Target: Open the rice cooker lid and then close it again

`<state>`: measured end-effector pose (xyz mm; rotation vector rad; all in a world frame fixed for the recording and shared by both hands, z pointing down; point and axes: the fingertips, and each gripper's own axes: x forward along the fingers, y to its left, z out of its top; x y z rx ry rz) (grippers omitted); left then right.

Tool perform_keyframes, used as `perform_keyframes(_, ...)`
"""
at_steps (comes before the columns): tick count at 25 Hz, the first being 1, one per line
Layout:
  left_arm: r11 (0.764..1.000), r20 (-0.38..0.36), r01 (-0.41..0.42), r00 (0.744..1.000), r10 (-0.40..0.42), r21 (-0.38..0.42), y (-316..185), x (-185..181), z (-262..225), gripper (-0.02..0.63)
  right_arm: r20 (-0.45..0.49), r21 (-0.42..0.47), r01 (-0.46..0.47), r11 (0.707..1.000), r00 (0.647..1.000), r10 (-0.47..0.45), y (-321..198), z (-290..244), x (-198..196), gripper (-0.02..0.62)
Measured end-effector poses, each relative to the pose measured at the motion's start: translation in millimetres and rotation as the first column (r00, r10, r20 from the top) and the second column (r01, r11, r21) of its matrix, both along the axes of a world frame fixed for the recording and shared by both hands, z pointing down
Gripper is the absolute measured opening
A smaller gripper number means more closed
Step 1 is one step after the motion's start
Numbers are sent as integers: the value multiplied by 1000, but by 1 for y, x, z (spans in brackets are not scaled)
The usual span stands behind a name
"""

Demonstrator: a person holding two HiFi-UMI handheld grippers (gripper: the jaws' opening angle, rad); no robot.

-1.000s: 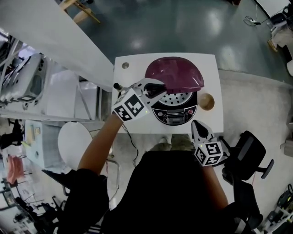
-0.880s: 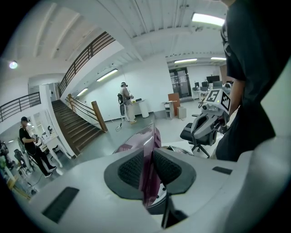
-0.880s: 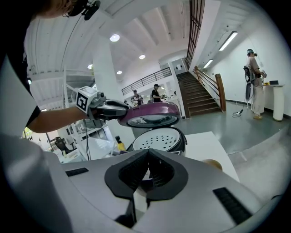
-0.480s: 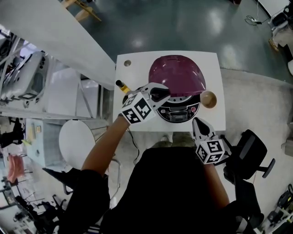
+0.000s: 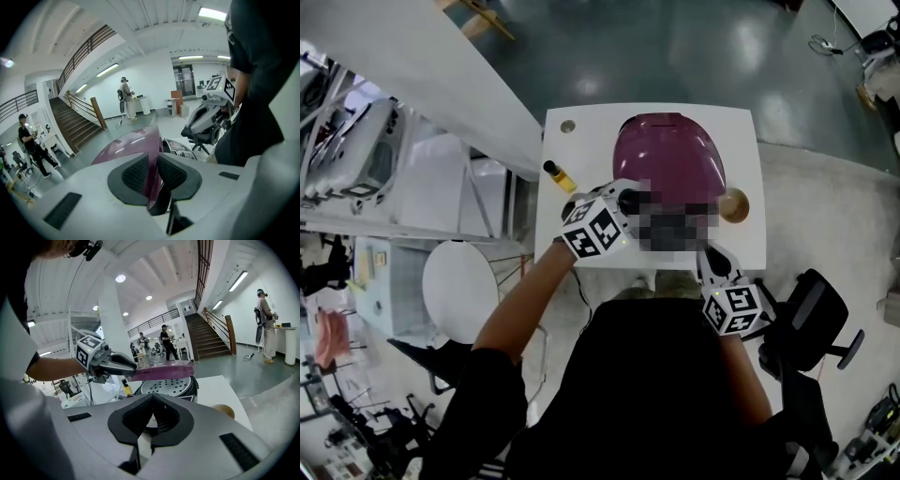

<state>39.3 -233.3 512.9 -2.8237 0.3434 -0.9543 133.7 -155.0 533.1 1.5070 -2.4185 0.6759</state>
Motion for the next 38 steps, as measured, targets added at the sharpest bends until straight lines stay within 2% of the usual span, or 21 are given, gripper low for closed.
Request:
perform_keyframes(30, 993, 84, -31, 996, 40, -111, 19, 2, 58, 54, 3, -39, 4, 999, 1000, -4, -15, 15, 8, 0)
perform_keyframes(38, 988, 113, -72, 990, 87, -136, 21, 1, 62, 51, -7, -56, 6, 998, 1000, -6, -20, 19, 11, 0)
